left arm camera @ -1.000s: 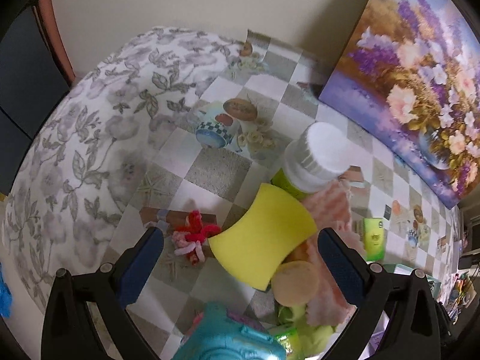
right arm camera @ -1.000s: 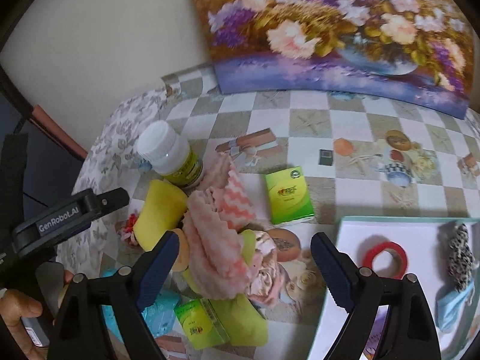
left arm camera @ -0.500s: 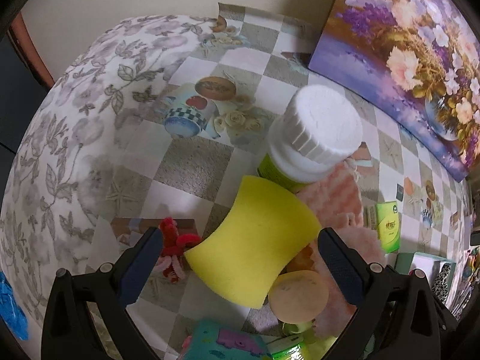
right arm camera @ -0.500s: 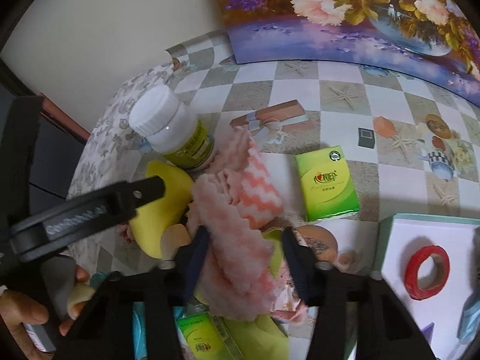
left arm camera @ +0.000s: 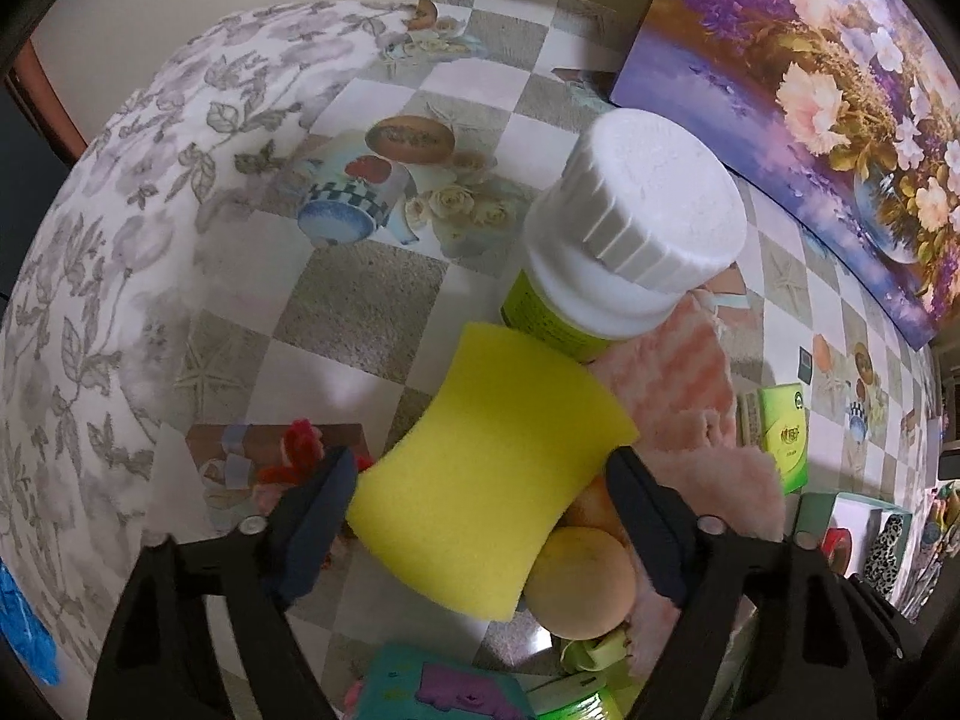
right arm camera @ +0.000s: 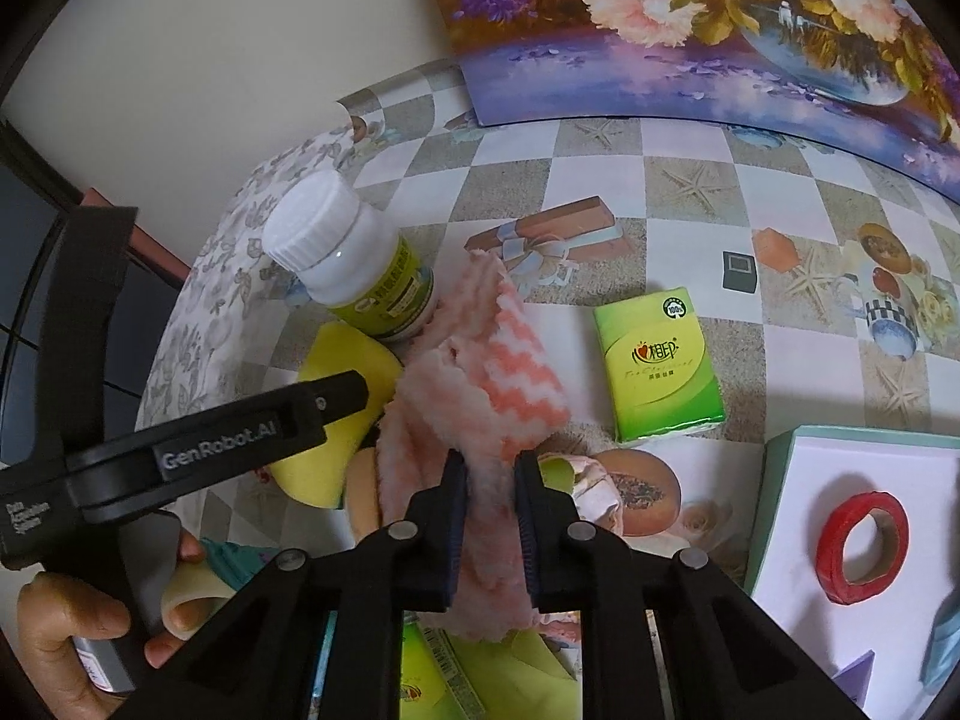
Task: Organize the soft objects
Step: 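Grasp the yellow sponge with the left gripper while the right gripper grasps the pink striped cloth, then lift the yellow sponge with the left gripper while the right gripper lifts the striped cloth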
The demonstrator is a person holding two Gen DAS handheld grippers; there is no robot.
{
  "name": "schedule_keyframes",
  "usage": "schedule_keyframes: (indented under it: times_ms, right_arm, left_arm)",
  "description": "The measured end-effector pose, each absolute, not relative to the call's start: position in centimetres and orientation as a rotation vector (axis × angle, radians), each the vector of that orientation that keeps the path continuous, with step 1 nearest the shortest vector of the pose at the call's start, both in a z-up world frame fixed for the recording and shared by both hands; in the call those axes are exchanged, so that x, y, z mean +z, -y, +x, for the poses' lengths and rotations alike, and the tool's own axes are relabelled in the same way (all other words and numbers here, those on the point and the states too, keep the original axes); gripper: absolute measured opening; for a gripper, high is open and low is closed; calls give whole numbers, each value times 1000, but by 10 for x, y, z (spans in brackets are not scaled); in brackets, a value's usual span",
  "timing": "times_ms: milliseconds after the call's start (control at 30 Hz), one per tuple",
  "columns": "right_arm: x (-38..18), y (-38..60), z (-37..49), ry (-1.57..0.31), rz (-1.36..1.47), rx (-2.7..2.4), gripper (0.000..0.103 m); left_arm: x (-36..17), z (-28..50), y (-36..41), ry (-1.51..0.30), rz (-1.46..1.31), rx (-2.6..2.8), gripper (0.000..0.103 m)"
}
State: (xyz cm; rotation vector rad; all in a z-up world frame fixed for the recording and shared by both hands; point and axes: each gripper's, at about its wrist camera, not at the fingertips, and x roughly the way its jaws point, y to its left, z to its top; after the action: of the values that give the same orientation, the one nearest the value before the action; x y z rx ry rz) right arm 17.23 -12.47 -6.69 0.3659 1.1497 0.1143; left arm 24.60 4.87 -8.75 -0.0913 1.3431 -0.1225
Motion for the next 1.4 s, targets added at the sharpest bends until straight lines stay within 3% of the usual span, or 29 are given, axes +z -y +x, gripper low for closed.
schedule_keyframes:
  times_ms: [467, 633, 700, 833, 900, 1267, 1333, 1400]
  right_arm:
    - [-70, 128, 171, -1165, 379, 107, 17]
    - [-68, 129, 170, -1159, 381, 109, 17]
    - [-65, 129, 170, -1148, 387, 115, 10]
    - [-51, 132, 168, -1109, 398, 134, 9]
    - [-47, 133, 167, -1098, 402, 136, 9]
    - [-32, 135, 163, -1072, 411, 142, 9]
    - [-34, 138, 163, -1076, 418, 137, 9]
    - [-36, 140, 163, -1080, 425, 134, 9]
  left_arm:
    - [-93, 248, -39, -1350, -34, -136, 81]
    - [-93, 245, -36, -1339, -29, -152, 68]
    - [-92, 245, -37, -1334, -47, -152, 64]
    - [-81, 243, -46, -1303, -119, -182, 42]
    - [-80, 242, -45, -1297, -123, -183, 40]
    - [-76, 246, -37, -1315, -9, -143, 42]
    - [-75, 247, -38, -1316, 7, -143, 56]
    - [-73, 246, -38, -1299, 74, -132, 64]
